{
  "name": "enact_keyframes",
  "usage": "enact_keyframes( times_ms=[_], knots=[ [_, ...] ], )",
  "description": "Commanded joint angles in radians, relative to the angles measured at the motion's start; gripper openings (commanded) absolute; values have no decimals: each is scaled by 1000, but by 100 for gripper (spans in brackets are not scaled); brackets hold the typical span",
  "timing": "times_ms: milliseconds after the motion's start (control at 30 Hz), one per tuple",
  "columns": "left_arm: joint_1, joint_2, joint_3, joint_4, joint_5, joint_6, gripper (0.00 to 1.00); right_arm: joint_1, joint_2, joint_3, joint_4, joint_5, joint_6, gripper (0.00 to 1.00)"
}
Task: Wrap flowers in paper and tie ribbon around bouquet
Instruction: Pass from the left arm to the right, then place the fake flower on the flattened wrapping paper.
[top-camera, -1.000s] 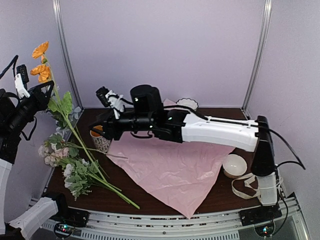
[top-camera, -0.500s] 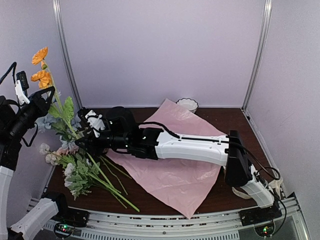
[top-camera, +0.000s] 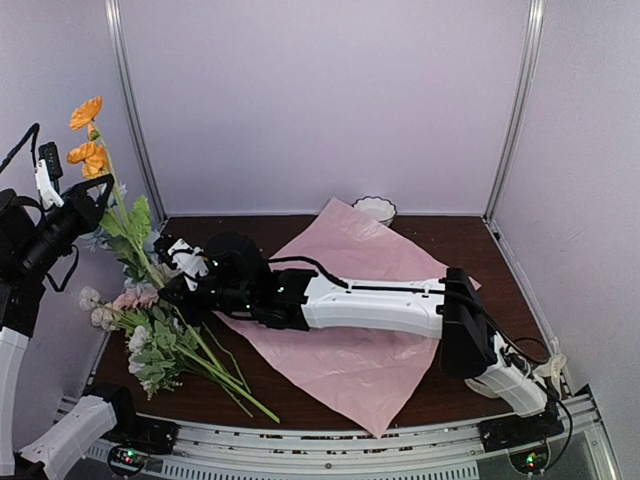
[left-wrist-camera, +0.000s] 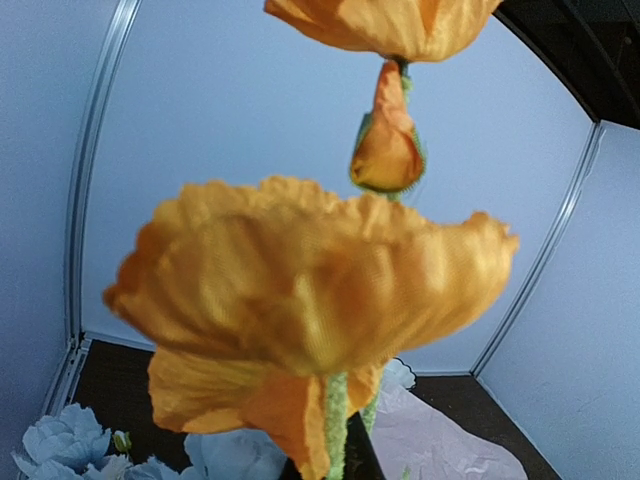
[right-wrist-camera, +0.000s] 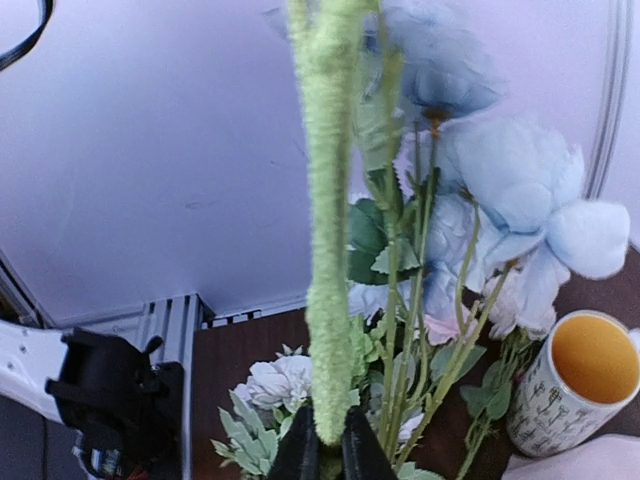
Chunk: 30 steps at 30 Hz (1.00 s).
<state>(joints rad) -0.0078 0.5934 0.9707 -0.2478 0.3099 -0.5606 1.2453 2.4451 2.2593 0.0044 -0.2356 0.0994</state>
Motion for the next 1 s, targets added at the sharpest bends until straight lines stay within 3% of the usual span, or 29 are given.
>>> enact_keyframes(
  times_ms=[0, 33, 167, 267, 500, 700, 967],
  knots=[
    [0, 0, 6, 24, -12, 3, 0, 3, -14, 26, 5, 7, 15, 0],
    [0, 3, 10, 3, -38, 12, 3, 1, -25, 19, 13, 5, 22, 0],
    [-1, 21, 40, -137, -233, 50, 62, -12, -87, -8, 44, -40, 60, 0],
    [-1, 32, 46, -209, -340, 79, 81, -32, -148, -24, 63, -97, 105, 0],
    [-1, 61, 37, -265, -460, 100, 85, -117, -375, -177, 50, -168, 225, 0],
    [-1, 98, 40, -306, -496, 111, 85, -282, -546, -403, -187, 35, 365, 0],
    [-1, 170, 32, -330, -482, 87, 85, -423, -495, -544, -332, 177, 418, 0]
  ],
)
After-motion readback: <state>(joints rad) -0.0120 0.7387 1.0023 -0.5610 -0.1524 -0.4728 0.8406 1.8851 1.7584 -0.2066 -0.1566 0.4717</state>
